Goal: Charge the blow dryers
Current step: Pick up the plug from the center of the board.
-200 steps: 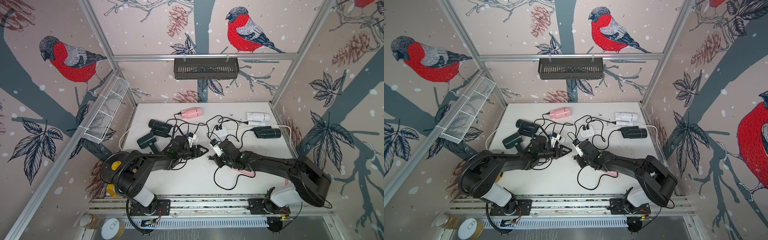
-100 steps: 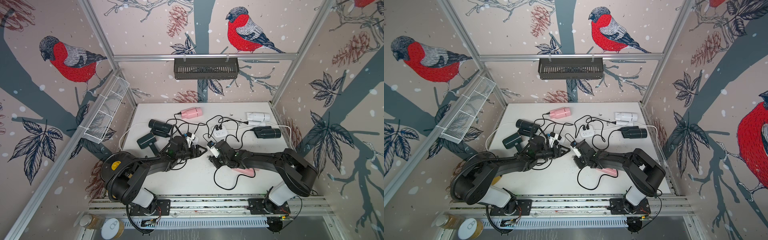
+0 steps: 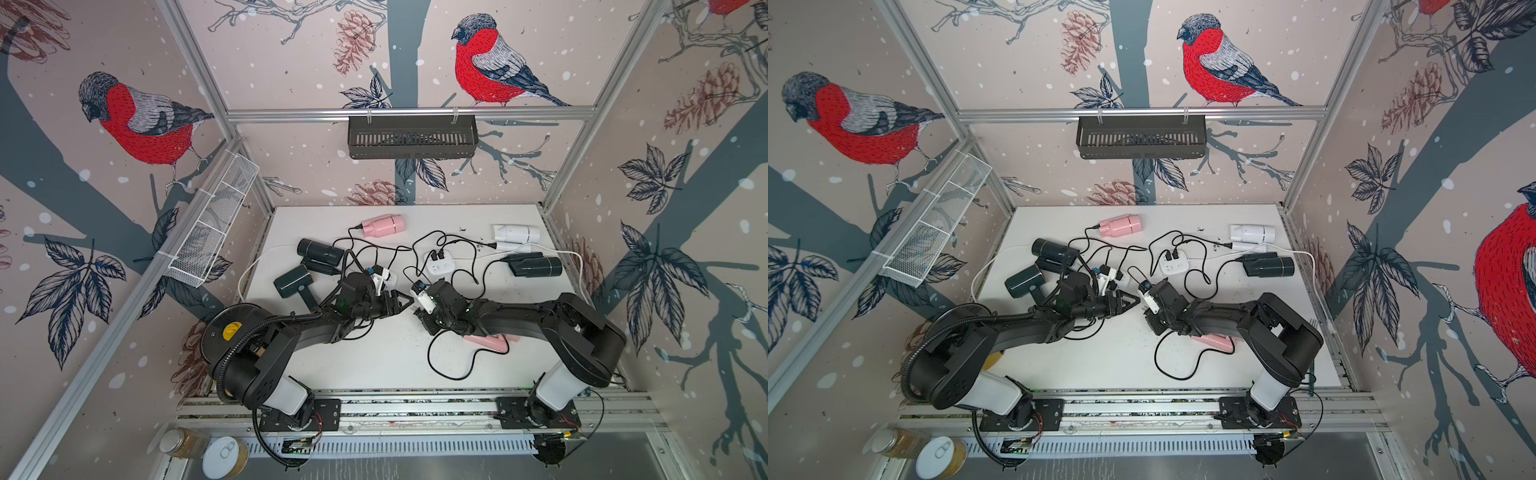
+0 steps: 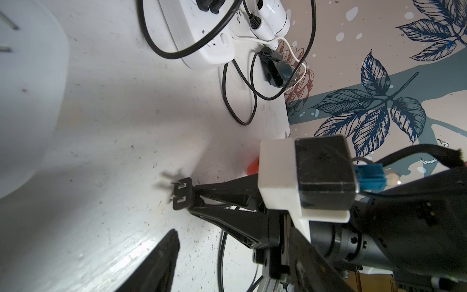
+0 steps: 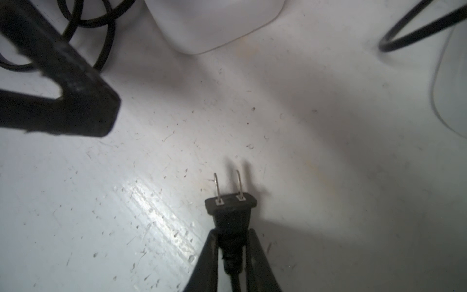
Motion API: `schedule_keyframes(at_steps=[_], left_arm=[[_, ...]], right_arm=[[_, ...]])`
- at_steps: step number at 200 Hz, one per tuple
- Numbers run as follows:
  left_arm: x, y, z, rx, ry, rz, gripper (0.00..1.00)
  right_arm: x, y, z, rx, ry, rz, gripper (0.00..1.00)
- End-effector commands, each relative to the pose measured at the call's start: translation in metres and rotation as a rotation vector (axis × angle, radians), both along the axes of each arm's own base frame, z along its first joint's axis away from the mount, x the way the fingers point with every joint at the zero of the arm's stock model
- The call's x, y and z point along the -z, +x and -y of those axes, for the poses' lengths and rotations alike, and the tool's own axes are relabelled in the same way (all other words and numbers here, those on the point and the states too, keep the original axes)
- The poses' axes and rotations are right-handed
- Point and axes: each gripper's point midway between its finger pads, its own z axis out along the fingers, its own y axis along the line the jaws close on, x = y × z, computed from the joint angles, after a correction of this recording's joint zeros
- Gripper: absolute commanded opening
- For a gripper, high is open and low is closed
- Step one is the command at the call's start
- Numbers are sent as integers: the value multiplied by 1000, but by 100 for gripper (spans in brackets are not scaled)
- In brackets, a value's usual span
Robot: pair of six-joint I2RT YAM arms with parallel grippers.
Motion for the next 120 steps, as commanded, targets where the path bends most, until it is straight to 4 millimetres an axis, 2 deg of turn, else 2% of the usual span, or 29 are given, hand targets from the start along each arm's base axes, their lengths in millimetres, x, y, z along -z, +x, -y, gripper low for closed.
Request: schedule_keyframes(at_steps=[1, 80, 120], left_arm=[[-3, 1, 1, 9, -5, 23, 69], [-10, 2, 12, 52, -61, 5, 69], [-16, 2, 21, 81, -126, -12, 65]], right_arm=[[-6, 2, 4, 17, 4, 23, 17], [-56, -3, 6, 23, 112, 83, 15], [-68, -5, 5, 16, 137, 97, 15]])
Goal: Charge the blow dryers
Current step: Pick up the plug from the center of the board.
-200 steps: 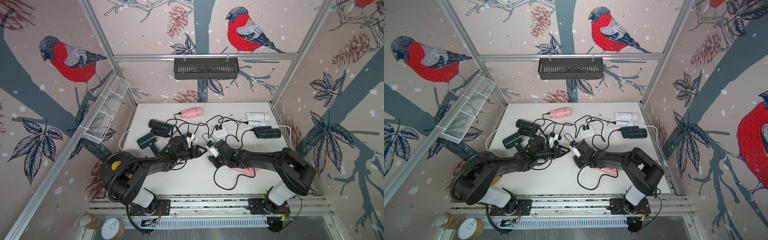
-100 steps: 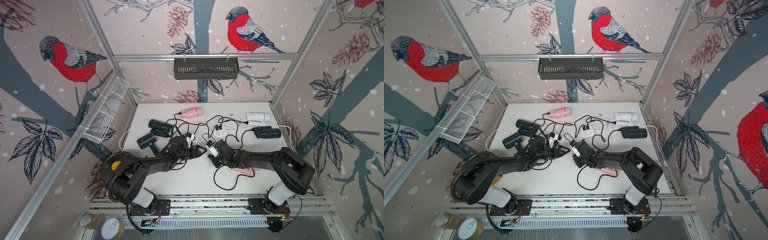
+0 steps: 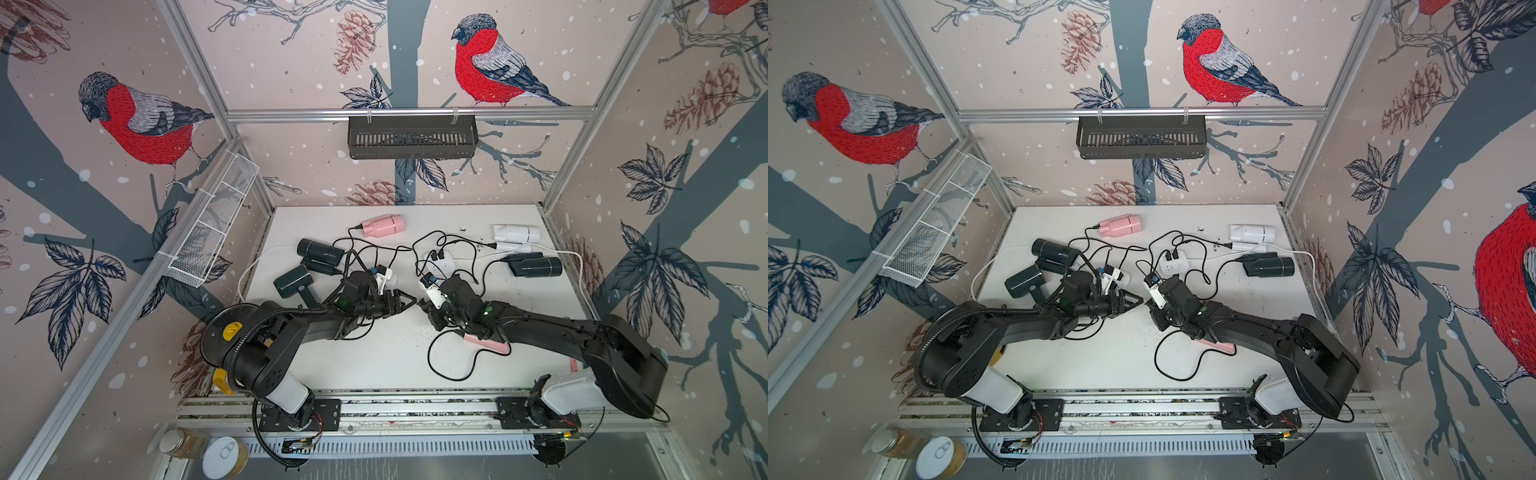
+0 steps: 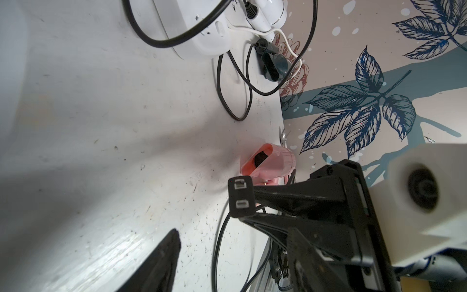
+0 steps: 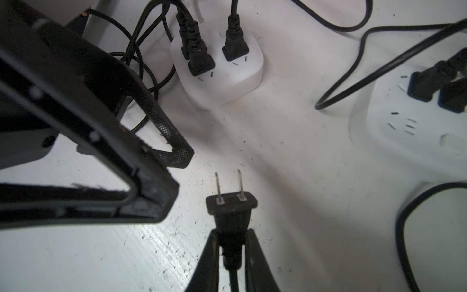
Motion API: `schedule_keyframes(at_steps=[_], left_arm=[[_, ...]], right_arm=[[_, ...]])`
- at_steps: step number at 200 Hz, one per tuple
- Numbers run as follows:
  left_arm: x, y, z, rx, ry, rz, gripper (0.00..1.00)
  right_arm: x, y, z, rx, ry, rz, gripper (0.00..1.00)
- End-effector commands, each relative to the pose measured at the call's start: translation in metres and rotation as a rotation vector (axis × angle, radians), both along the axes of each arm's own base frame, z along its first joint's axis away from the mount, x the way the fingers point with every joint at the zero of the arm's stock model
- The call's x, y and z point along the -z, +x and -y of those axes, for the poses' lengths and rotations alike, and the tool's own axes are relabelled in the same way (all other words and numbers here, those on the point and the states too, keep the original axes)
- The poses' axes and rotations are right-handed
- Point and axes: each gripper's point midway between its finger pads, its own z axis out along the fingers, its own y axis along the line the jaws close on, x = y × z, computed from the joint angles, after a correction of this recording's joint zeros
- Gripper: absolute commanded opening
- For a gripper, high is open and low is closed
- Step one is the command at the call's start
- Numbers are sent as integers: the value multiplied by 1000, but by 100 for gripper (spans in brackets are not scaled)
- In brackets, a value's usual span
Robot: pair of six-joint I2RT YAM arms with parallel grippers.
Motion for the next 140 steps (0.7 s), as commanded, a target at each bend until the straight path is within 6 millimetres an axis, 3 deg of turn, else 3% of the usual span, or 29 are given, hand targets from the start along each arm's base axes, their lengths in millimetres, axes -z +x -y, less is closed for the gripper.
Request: schedule_keyframes(at_steps=[1, 44, 105, 140], left_arm=[[-19, 2, 10, 33, -85, 28, 65], [-20, 5, 22, 51, -100, 11, 61], [-9, 5, 28, 53, -116, -51, 39], [-9, 6, 32, 61, -120, -51, 34]], right_arm=[[-4, -2, -1, 0, 16, -7, 15], [-5, -6, -6, -16, 5, 5, 15], [-4, -7, -5, -4, -24, 35, 15], [-2, -7, -6, -5, -31, 38, 14]])
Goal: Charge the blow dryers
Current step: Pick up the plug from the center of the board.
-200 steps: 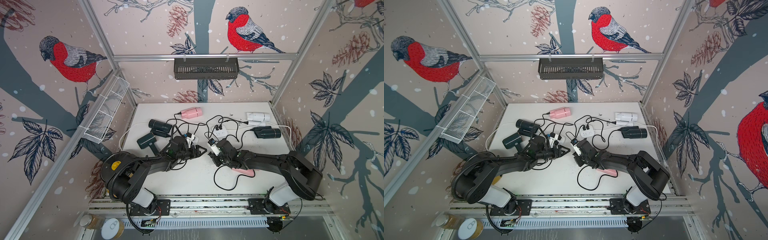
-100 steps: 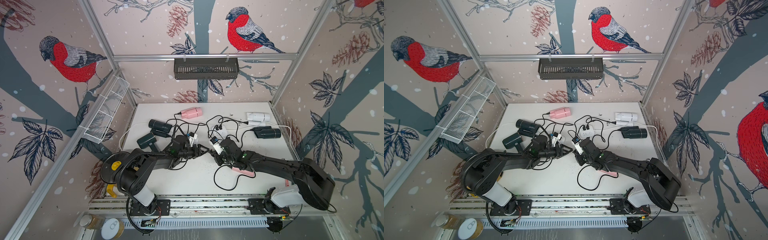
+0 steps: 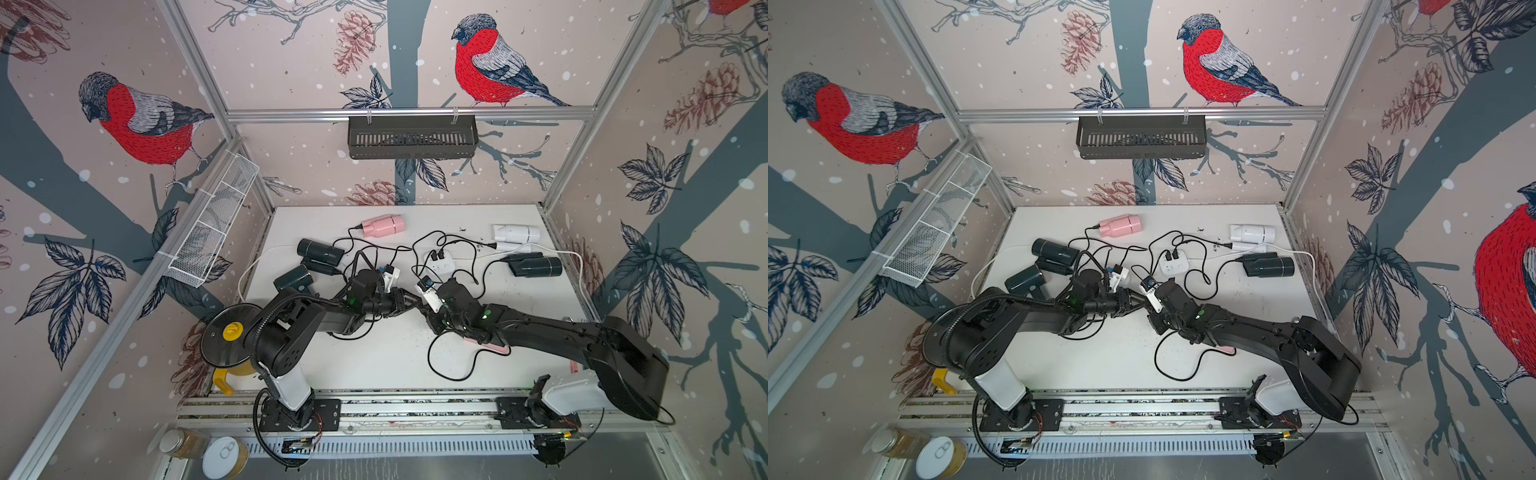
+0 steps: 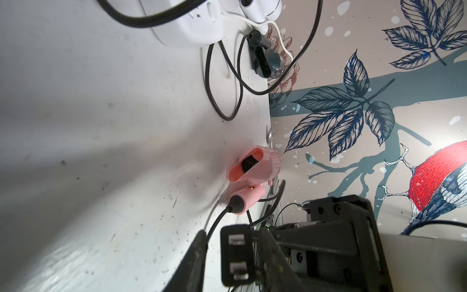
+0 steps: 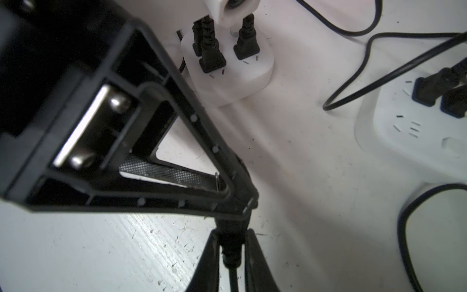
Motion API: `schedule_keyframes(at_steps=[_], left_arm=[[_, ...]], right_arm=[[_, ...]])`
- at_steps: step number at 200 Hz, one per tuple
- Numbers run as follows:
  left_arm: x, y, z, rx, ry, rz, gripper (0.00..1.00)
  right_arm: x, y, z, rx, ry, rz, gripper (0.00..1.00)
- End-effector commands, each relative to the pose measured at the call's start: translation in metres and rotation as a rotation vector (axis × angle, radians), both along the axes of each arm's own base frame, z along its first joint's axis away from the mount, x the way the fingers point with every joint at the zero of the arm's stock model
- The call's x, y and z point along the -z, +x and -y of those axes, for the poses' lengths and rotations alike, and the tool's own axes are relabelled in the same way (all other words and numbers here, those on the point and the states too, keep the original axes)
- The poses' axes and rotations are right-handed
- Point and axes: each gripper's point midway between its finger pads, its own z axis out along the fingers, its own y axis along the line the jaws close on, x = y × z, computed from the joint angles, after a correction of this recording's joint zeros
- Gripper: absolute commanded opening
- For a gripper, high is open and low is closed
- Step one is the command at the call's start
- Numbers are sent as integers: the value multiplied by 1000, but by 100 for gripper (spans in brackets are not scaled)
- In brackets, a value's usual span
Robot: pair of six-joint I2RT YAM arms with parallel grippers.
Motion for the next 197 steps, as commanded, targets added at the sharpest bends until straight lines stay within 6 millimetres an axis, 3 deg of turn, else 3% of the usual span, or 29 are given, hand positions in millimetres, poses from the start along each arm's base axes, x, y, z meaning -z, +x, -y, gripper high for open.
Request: schedule_keyframes(at_steps=[1, 87, 125, 168, 197], left_arm=[[-14, 1, 7, 24, -47, 31, 34], [-10, -3, 8, 40, -38, 31, 20], [-22, 5, 7, 13, -63, 56, 17], [-48, 23, 0, -67, -118, 118, 16], [-71, 34, 0, -112, -200, 163, 16]], right_arm=[[-1, 2, 1, 12, -8, 15, 14], [-2, 5, 0, 28, -8, 23, 17], [-12, 3, -1, 33, 43, 14, 33], [-38, -1, 9, 102, 271, -92, 47], [-78, -11, 6, 136, 554, -196, 48]])
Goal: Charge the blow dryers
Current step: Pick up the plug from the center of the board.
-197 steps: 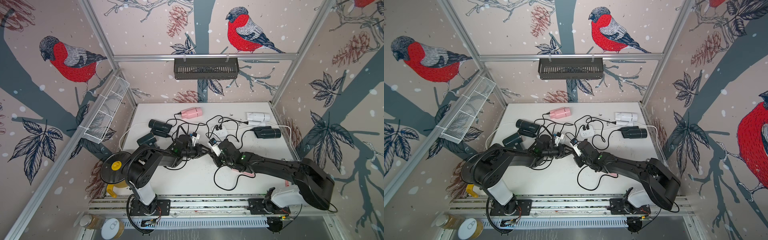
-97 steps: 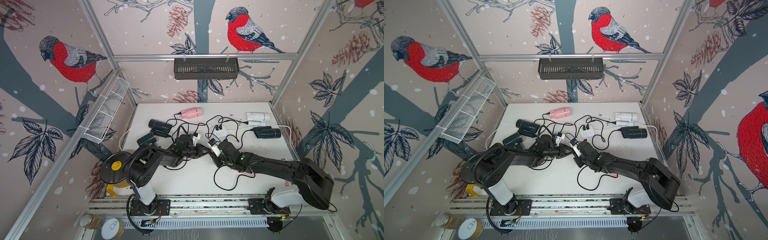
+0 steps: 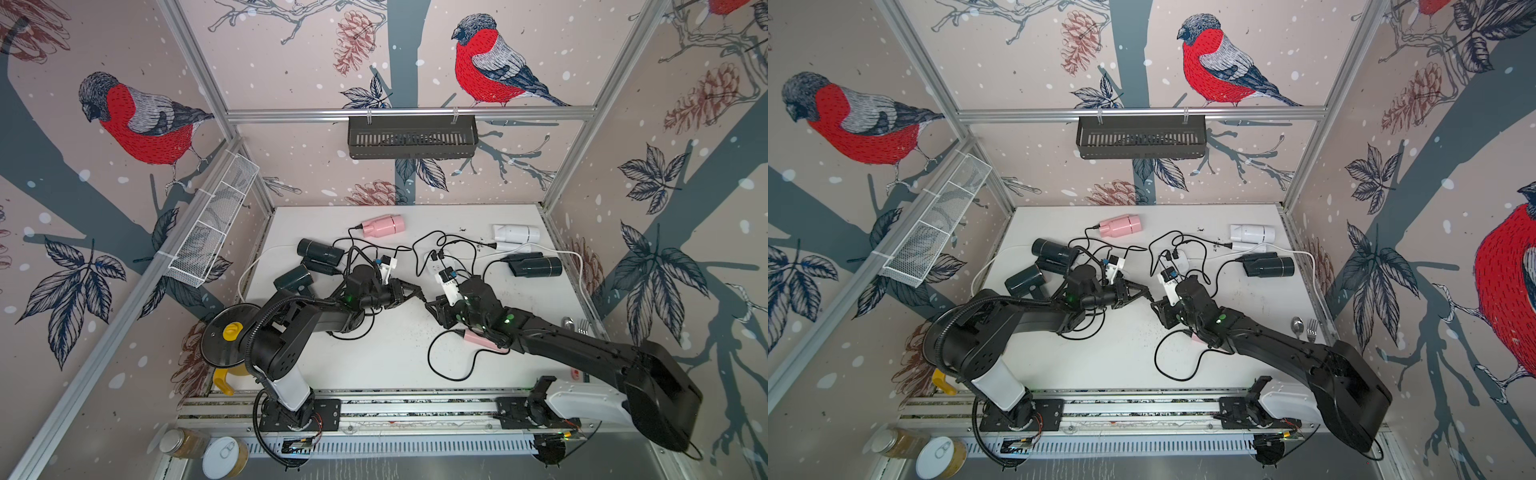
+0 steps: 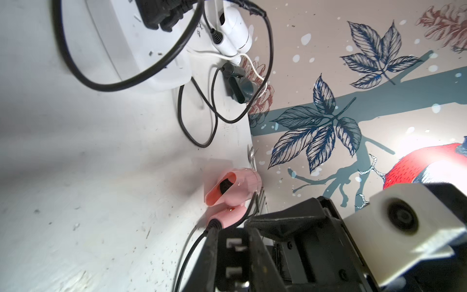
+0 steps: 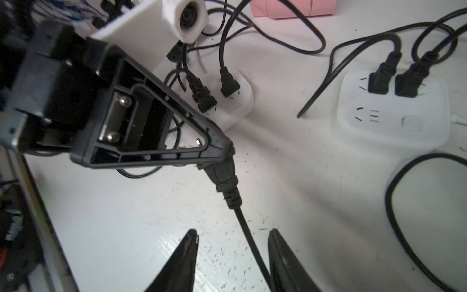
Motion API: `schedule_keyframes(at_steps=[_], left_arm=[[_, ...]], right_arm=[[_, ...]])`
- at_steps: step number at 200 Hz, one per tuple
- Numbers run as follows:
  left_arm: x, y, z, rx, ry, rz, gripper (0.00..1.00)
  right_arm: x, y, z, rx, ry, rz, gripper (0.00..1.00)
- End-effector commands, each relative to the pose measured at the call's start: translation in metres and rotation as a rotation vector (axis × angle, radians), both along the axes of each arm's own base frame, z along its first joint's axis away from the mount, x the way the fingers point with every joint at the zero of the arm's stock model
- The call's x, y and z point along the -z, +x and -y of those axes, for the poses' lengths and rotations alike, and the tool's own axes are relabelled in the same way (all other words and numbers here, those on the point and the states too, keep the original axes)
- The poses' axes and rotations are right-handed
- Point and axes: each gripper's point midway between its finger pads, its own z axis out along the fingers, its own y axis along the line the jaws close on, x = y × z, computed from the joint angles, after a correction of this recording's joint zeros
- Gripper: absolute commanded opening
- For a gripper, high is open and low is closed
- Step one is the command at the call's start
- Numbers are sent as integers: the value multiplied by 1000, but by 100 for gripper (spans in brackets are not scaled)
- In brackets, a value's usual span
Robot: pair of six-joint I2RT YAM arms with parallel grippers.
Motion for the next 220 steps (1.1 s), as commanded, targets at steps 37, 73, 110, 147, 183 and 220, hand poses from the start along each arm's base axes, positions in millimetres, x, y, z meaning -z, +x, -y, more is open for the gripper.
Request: schedule_keyframes(at_steps=[37, 73, 110, 147, 183, 220], left_arm=[[-54, 20, 0, -93, -207, 114, 15], [-69, 22, -8, -148, -268, 140, 15], [-82, 17, -12, -168, -338, 141, 15], [-92, 8, -8, -168, -389, 119, 14], [-97, 3, -3, -162, -410, 116, 14], [-98, 2, -3, -162, -416, 110, 14]], right_arm=[[-68, -13, -22, 44, 551, -216, 49], [-88, -21, -24, 43, 873, -348, 50], [-111, -21, -17, 27, 1067, -341, 54], [-113, -13, -18, 34, 1153, -367, 56], [-107, -7, -19, 53, 1186, -399, 55], [-92, 0, -5, 142, 1197, -400, 51]])
